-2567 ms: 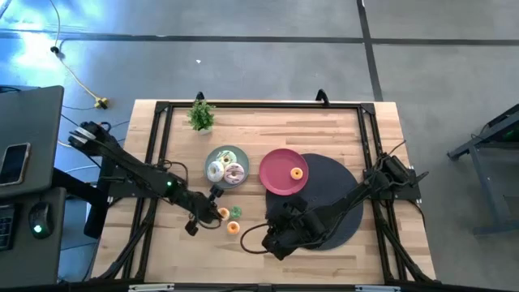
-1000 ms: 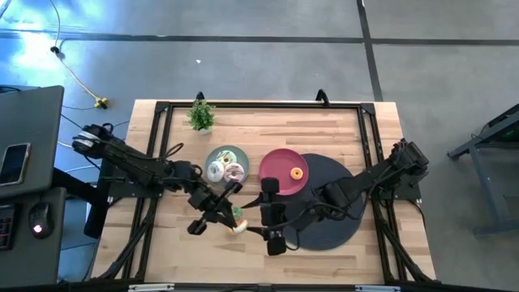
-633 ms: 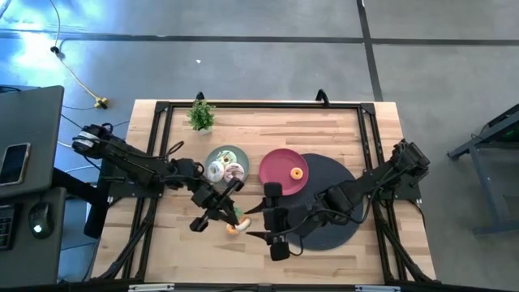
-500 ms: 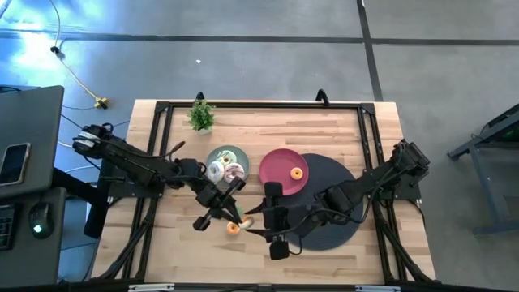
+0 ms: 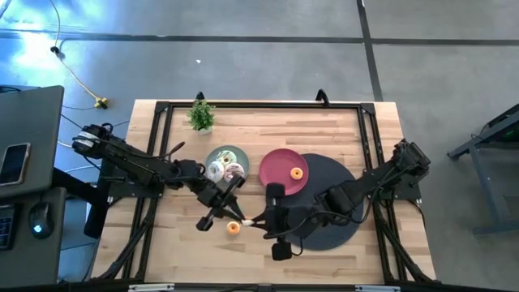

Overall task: Pick & Place donuts
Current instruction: Put the small green donut on the red plate

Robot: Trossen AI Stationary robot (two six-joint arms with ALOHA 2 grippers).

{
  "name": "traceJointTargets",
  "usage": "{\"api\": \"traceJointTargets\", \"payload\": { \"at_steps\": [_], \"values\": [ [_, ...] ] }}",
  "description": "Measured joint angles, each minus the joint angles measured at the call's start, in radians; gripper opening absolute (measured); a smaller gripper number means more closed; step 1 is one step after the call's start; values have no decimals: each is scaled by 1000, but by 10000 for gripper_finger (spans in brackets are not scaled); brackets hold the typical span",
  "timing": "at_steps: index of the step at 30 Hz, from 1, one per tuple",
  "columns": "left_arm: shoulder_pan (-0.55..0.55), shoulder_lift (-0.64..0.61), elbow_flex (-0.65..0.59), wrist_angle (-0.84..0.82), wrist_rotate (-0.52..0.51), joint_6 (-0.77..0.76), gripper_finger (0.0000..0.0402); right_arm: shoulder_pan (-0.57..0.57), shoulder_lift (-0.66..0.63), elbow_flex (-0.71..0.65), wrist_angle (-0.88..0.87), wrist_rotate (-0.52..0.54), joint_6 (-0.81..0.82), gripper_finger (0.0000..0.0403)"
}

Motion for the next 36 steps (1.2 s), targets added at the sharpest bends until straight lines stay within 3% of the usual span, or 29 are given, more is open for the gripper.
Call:
{"api": "traceJointTargets", "payload": {
  "at_steps": [4, 9, 13, 17, 20, 24, 36],
  "values": [
    [1, 0, 0, -29, -43, -4, 64, 6, -19, 0, -88, 31, 89, 22],
    [2, -4, 0, -80, -61, 4, 157, 12, -46, 1, -254, 104, 255, 12],
    [23, -22, 0, -212, -54, 70, 216, -15, -52, 2, -511, 116, 590, 8],
    [49, -86, 1, -468, -120, 180, 233, -62, -48, -46, -725, 69, 853, 17],
    [50, -151, 0, -632, -212, 249, 234, -126, -65, -156, -658, -50, 908, 16],
    [46, -245, 0, -781, -273, 320, 234, -243, -74, -353, -392, -237, 927, 11],
    [-26, -462, 0, -1069, -387, 421, 234, -495, -100, -712, -4, -423, 1081, 15]
  ]
}}
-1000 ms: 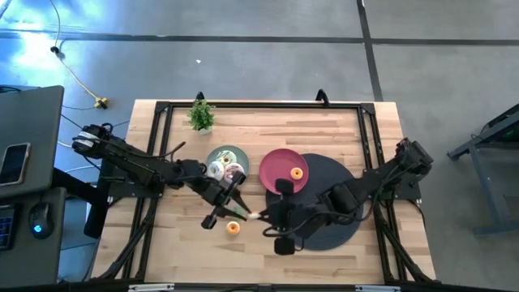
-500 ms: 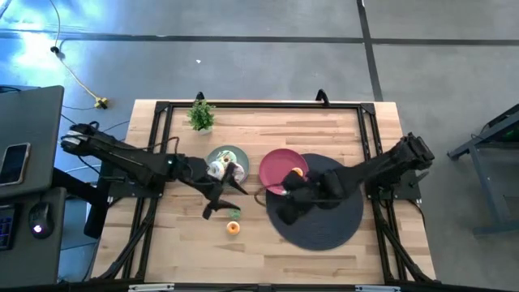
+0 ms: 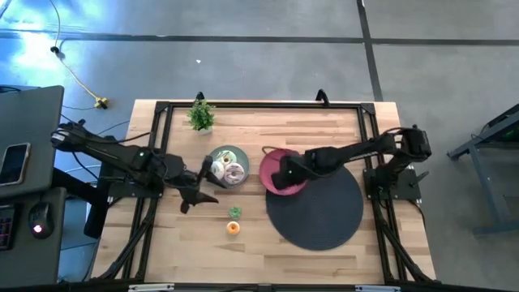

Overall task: Pick & Place donuts
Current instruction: Put the small green donut on the red plate, then adjust the yellow donut on the red plate

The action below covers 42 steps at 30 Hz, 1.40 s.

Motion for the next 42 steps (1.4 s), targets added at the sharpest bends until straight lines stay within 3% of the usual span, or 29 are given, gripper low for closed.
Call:
{"api": "traceJointTargets", "payload": {
  "at_steps": [3, 9, 23, 27, 32, 36, 42],
  "values": [
    [-9, -21, 0, -69, -26, 3, 234, -25, -1, -25, 106, -9, 26, 17],
    [-7, -29, 0, -120, -27, 6, 234, -33, 10, -17, 46, -33, 29, 31],
    [-7, -29, 0, -129, -25, 32, 234, -15, 9, -24, -80, -8, -5, 159],
    [-7, -29, 0, -129, -25, 26, 234, -11, -12, -24, -122, -6, -25, 179],
    [-7, -29, 0, -127, -27, 25, 234, 2, -69, -24, -232, 69, -60, 186],
    [-7, -29, 0, -126, -38, 24, 234, 3, -109, -24, -271, 101, -222, 186],
    [-7, -29, 0, -121, -50, 6, 234, 13, -99, -24, -235, 104, -792, 186]
  ]
}}
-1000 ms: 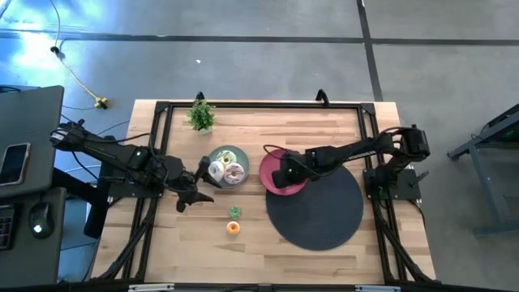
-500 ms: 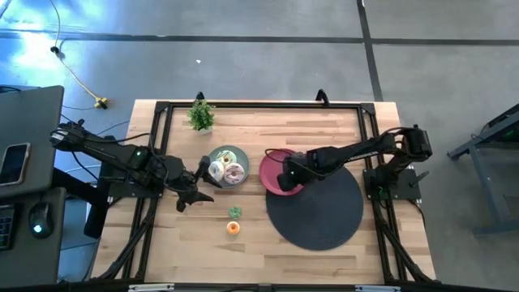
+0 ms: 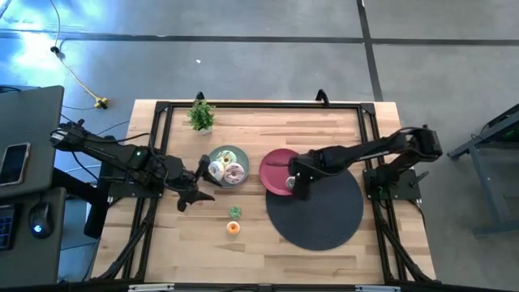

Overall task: Pick & Place donuts
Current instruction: Adjust the yellow donut on the red plate

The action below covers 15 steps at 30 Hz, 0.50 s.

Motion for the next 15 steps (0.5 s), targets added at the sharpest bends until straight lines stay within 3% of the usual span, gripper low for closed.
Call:
{"api": "traceJointTargets", "payload": {
  "at_steps": [4, 8, 15],
  "values": [
    [0, 0, 0, -1, -11, -35, 234, -6, 19, 0, -59, 2, -226, 186],
    [0, 0, 0, -4, -26, -40, 234, -7, 19, 0, -77, 48, -338, 183],
    [0, 0, 0, -54, -95, -11, 234, -7, 27, 0, -27, 23, -534, 170]
  ]
}}
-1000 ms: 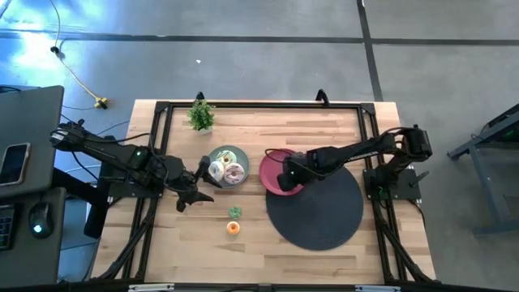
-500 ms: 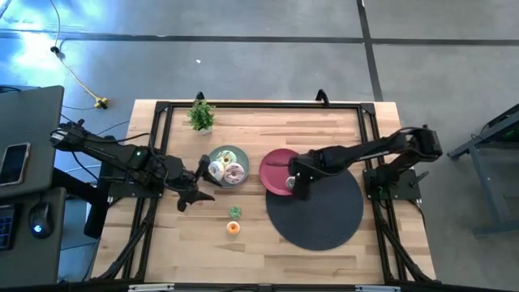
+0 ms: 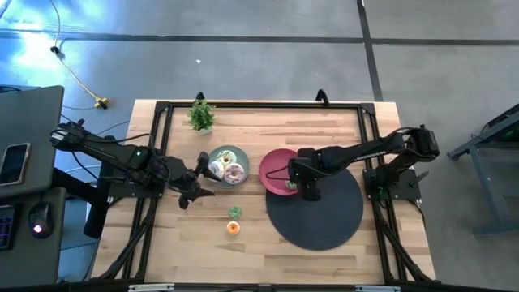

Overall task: Pick & Place donuts
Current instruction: Adjust the yellow donut on the red plate

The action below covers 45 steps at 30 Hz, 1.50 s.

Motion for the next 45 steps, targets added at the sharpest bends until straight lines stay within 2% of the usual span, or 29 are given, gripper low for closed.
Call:
{"api": "traceJointTargets", "payload": {
  "at_steps": [8, 14, 18, 27, 29, 34, 39, 45],
  "values": [
    [1, -6, 0, 34, -138, -36, 234, -50, 9, 0, 2, 2, -185, 160],
    [1, -7, 0, 76, -266, -80, 234, -71, 23, 0, 12, -50, -267, 160],
    [1, -7, 0, 75, -330, -104, 234, -64, 76, 0, 45, -92, -309, 160],
    [1, -7, 0, 68, -342, -136, 234, -60, 85, 0, 67, 1, -294, 160],
    [1, -7, 0, 68, -351, -135, 234, -71, 85, 0, 69, -6, -263, 155],
    [1, -7, 0, 65, -361, -129, 234, -105, 85, 0, 70, -35, -169, 111],
    [1, -7, 0, 64, -361, -129, 234, -115, 85, 0, 77, -56, -177, 63],
    [1, -7, 0, 63, -361, -129, 234, -100, 91, 0, 86, -56, -196, 58]
  ]
}}
